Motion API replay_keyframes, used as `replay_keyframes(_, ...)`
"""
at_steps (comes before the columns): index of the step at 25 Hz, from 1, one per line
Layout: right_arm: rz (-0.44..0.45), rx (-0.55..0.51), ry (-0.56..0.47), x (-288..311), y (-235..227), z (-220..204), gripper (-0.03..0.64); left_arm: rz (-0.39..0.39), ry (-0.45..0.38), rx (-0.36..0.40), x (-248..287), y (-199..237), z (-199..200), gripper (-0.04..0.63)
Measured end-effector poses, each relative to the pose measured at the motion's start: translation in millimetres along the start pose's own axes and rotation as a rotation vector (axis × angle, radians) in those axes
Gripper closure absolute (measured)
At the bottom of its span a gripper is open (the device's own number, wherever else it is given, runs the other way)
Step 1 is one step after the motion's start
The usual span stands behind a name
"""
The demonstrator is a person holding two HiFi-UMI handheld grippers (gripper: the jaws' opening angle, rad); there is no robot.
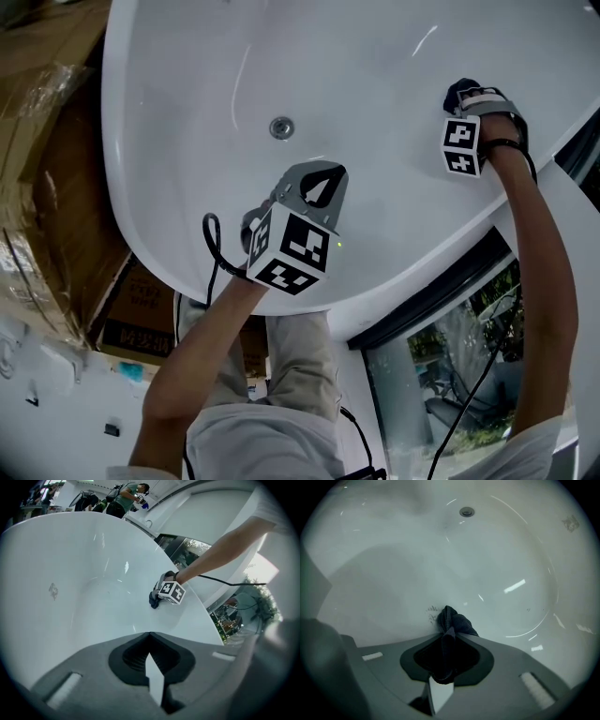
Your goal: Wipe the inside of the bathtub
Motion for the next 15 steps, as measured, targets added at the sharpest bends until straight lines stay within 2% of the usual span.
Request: replay_keyframes(15, 0.037, -0.012, -0.158, -3, 40, 103, 0.558, -0.003, 0.001, 0.008, -7, -1, -2, 0.597)
Point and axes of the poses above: the fingertips, and each gripper's own axes: x forward along the fingers, y to its left, z out of its top, the point moved 2 cm from there along -x, backward along the fingers, and after that the axes turned 12 degrees about -y, right-handed, at the moved point
